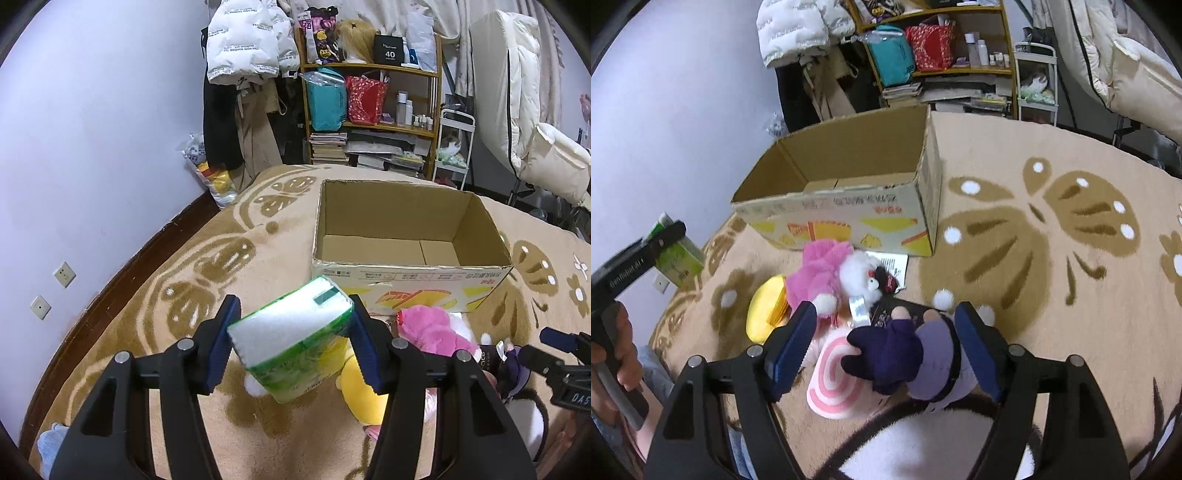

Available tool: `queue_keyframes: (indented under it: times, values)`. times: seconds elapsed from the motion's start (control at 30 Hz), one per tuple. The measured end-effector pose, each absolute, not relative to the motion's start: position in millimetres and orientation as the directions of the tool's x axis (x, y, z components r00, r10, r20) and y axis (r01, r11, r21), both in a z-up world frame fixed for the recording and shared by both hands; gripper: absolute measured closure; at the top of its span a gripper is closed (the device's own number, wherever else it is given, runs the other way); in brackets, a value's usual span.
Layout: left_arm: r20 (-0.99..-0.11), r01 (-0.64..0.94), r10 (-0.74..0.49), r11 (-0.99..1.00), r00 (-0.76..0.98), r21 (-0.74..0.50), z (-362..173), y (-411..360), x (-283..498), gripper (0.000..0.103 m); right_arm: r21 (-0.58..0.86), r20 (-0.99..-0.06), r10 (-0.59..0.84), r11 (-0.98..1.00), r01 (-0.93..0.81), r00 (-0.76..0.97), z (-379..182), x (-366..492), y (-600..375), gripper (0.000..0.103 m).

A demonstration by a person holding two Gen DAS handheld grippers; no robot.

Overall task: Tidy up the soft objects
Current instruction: 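Close the left tool on the green tissue pack while the right tool grasps the purple-haired doll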

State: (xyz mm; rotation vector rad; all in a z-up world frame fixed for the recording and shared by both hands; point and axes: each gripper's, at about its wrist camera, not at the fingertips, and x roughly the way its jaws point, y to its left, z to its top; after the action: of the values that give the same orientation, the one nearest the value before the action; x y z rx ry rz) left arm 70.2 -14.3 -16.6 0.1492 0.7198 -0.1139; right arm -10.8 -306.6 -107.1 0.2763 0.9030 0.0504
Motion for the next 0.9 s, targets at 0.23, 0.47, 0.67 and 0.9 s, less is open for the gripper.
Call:
queue_keyframes:
  times: [0.23, 0.47, 0.67, 0.9]
  values:
    - [-0.662, 0.156, -0.053, 0.983, 0.748, 0.098, -16.2, -13.7, 69.2, 0.046, 0.139, -0.817, 0.102, 0.990, 0.022, 0.567, -117.0, -5.8, -280.7, 0.021]
    - [-0.664, 0.162, -0.054, 0.982, 0.746, 0.102, -18.2, -15.4, 64.8, 0.046, 0.071, -0.854, 0.035, 0.996, 0.049, 0.518, -134.1, 6.3, -286.6, 0.038]
    - [-0.664, 0.164, -0.055, 0.981, 0.745, 0.104, -17.6, -18.5, 65.9, 0.046, 0.043, -0.838, 0.051, 0.999, -0.028, 0.543, -131.1, 6.7, -276.6, 0.068]
    - [-0.665, 0.156, -0.055, 0.983, 0.744, 0.093, -16.8, -19.1, 67.8, 0.047, 0.003, -0.744, 0.024, 0.999, -0.033, 0.667, -94.8, -2.2, -274.2, 0.082]
